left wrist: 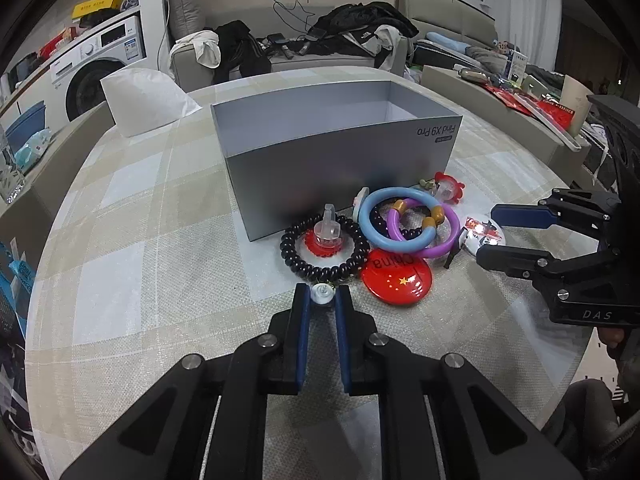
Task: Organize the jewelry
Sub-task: 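Grasp the small white charm with the left tool while the right tool grasps the white round badge, then lift and carry the charm and badge over the grey box with both tools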
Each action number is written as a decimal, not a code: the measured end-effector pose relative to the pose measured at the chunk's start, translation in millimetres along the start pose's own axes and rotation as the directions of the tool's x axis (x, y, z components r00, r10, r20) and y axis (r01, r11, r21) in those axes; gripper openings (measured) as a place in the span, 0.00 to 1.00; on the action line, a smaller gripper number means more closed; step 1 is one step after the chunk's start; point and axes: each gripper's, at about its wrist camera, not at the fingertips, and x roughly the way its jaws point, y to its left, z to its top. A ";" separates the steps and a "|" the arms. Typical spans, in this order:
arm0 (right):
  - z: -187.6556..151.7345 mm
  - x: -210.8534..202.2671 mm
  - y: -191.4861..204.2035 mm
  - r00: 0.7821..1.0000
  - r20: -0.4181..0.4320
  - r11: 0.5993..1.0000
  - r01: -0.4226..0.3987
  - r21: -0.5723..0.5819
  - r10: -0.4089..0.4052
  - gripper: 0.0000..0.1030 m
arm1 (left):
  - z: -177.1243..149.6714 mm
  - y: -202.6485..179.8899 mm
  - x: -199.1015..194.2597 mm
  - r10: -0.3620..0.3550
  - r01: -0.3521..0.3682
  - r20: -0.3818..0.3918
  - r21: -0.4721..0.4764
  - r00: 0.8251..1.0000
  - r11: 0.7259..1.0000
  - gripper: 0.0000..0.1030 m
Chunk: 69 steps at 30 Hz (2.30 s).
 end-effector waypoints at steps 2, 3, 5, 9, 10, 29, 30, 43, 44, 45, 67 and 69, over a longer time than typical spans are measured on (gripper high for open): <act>-0.1 -0.1 -0.5 1.000 0.001 1.000 -0.002 0.001 0.002 0.46 | -0.6 -0.4 -1.9 0.000 0.000 0.008 0.007 1.000 1.000 0.08; -0.2 -0.3 -0.5 1.000 0.001 1.000 -0.003 0.002 0.003 0.46 | -1.3 -0.7 -3.3 0.001 -0.001 0.013 0.010 1.000 1.000 0.08; 0.1 -0.4 -0.9 1.000 0.000 1.000 -0.003 0.003 0.003 0.46 | -3.6 -1.8 -6.7 -0.001 0.000 0.022 0.015 1.000 1.000 0.08; -0.3 -0.5 -0.2 1.000 0.000 1.000 -0.002 0.002 0.002 0.46 | -5.2 -1.2 -8.4 0.002 -0.003 0.036 0.015 0.999 1.000 0.07; -0.1 0.0 0.5 1.000 -0.002 1.000 0.000 0.000 0.000 0.46 | -5.7 -0.9 -9.7 0.002 -0.003 0.041 0.013 0.999 1.000 0.07; 2.4 -13.6 -10.2 0.998 0.054 0.998 0.012 0.060 -0.016 0.03 | 6.2 4.4 -31.4 0.032 -0.027 0.147 -0.037 0.989 0.999 0.07; 3.7 -16.6 -13.3 0.998 0.059 0.997 0.016 0.077 -0.021 0.00 | 7.9 4.4 -32.3 0.031 -0.025 0.153 -0.037 0.988 0.999 0.07; 0.6 -4.8 3.8 1.000 0.003 1.000 0.012 0.006 -0.012 0.42 | 11.3 5.6 -34.5 0.037 -0.030 0.166 -0.048 0.985 0.998 0.07; 0.6 -1.5 5.4 1.000 -0.008 1.000 0.025 -0.001 -0.025 0.42 | 11.3 6.0 -34.2 0.037 -0.030 0.167 -0.049 0.985 0.998 0.07; 1.6 2.7 7.6 0.999 -0.019 0.999 0.034 -0.010 -0.034 0.42 | 11.3 6.3 -34.5 0.038 -0.030 0.167 -0.049 0.985 0.998 0.07; -7.3 -11.6 -13.3 1.000 0.002 0.997 -0.023 0.075 0.023 0.29 | 17.2 7.7 -34.1 0.018 -0.007 0.189 -0.058 0.982 0.998 0.07; -6.4 -10.3 -12.3 0.999 0.001 0.997 -0.033 0.072 0.033 0.36 | 17.0 7.5 -34.5 0.020 -0.010 0.188 -0.058 0.982 0.998 0.07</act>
